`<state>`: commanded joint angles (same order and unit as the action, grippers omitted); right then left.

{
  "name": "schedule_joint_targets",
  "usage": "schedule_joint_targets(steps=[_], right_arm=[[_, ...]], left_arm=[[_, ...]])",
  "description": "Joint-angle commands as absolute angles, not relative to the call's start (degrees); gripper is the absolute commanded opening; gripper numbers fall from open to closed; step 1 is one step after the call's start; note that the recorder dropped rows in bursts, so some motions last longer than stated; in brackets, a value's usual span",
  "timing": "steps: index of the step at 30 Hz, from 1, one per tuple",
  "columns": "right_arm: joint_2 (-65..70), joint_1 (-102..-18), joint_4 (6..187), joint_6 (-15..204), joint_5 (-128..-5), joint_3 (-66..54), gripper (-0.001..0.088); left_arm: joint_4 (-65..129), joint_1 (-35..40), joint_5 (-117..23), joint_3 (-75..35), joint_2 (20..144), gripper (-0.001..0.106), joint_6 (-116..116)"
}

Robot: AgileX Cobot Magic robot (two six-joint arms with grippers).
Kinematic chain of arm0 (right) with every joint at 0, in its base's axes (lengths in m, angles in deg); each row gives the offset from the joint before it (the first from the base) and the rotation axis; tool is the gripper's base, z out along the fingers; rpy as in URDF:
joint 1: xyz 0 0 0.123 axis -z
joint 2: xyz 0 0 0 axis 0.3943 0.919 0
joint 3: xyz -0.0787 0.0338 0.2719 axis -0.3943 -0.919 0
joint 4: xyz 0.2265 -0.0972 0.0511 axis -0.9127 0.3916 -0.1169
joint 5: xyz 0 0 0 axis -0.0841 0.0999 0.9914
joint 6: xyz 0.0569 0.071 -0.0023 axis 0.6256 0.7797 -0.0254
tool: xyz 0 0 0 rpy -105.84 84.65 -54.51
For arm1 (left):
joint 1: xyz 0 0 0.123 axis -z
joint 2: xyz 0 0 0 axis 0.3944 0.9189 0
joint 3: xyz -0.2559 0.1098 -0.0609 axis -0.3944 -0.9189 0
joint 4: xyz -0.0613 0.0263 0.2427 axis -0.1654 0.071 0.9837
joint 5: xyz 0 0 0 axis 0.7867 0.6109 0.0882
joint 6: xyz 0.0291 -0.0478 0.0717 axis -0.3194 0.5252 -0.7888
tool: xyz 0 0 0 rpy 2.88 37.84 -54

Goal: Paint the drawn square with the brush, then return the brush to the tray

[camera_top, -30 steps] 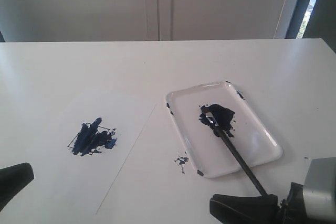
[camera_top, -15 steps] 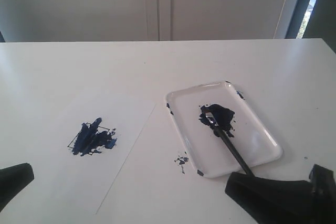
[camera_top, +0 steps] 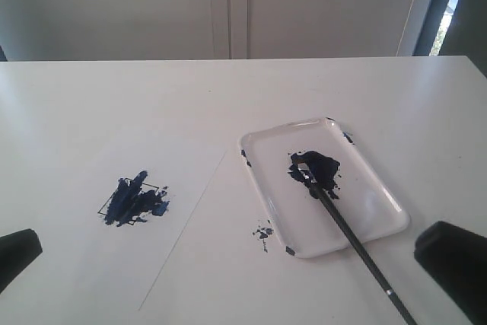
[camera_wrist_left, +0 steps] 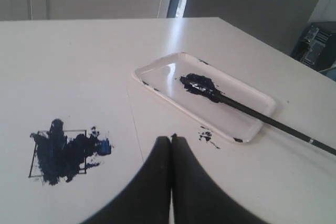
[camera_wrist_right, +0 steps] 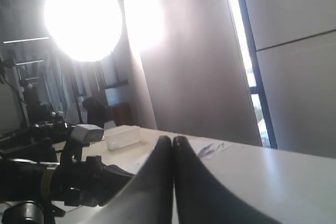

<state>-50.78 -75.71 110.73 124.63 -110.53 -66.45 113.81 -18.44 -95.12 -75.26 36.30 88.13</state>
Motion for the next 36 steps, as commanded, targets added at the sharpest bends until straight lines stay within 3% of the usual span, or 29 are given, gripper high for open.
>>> schedule_joint_targets(steps=[13, 36], right_arm=[[-61.8, -75.7, 110.7, 124.6, -110.5, -66.5, 0.0], [-64.7, -75.7, 110.9, 124.6, -110.8, -66.5, 0.0]], left_arm=[[113.8, -18.4, -95.1, -75.3, 20.1, 0.001, 88.1], [113.8, -18.4, -95.1, -75.3, 20.1, 0.001, 88.1]])
